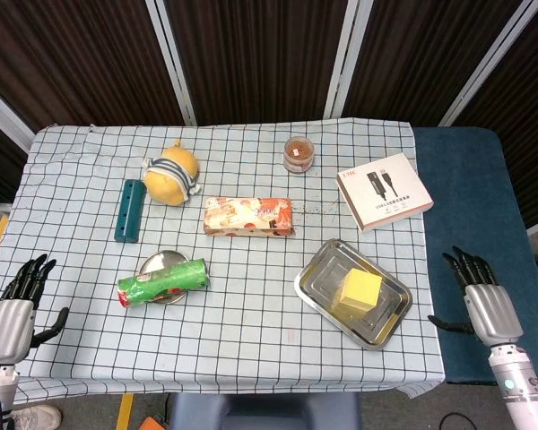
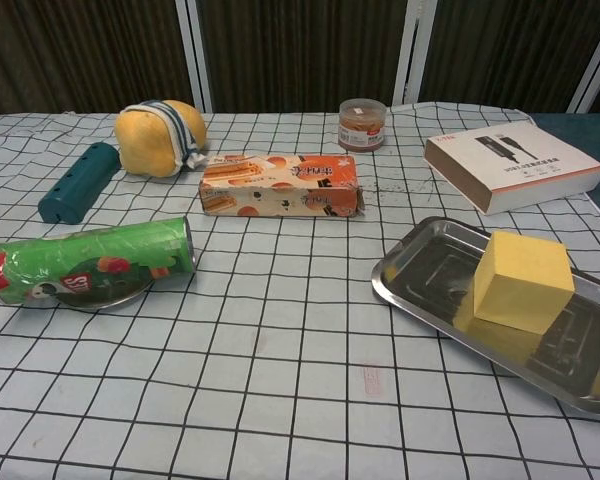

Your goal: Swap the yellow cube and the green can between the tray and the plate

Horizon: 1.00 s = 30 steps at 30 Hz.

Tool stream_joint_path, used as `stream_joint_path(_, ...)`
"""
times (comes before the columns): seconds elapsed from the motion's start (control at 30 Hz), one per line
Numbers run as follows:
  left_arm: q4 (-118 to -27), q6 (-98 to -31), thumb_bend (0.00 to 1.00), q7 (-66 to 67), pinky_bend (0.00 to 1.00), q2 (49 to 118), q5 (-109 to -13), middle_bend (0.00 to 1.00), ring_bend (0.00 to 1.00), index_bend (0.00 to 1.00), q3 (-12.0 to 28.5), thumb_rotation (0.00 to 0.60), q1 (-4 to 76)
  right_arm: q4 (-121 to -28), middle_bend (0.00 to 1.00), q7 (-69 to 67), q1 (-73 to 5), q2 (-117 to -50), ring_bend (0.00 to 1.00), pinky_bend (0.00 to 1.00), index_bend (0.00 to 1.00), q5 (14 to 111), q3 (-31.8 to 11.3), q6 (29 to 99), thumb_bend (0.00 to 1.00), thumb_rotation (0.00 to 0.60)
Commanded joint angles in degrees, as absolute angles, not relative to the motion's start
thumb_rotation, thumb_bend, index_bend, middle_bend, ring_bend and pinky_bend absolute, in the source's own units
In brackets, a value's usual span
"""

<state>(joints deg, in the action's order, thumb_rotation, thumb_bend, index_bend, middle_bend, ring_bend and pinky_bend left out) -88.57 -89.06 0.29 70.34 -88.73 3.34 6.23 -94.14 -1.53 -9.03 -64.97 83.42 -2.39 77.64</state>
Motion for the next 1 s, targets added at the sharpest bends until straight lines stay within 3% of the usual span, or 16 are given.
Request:
stream_joint_path(0.03,-88.6,-89.2,0.39,0.4,0.22,70.4,-88.7,0.0,0.0,0.0,3.4,0.6,6.2,-93.9,0.0,-1.8,-8.9,-65.2,0.0,0.0,0.0,83.8,-2.5,78.1,0.07,0.6)
stream_joint_path(0.63,-88.8,-89.4,0.39,0.6,0.22,70.1,-88.2,0.0,0.0,0.01,3.6,0.6,5.9,-90.3,0.0,-5.8,-8.5,-68.0,0.0,0.0,0.0,86.5,-3.3,81.3,0.07,0.6)
stream_joint_path(0.8,-88.9,-88.9,0.39,1.4,0.22,70.2,-88.1,0.0,0.0,0.02,3.5,0.6,6.0,-87.8,0.0,-8.4,-8.6,-70.4,0.02,0.17,0.0,88.9,-3.4,83.4,0.07,0.6)
stream_joint_path(1.0,-89.0,-89.7,0.39,0.9,0.22,70.1,-88.0,0.0,0.0,0.02,3.8,0.6,5.7,-84.8,0.0,-11.4,-9.8,-72.7,0.08,0.22,0.0,92.5,-2.5,83.7,0.06,0.6)
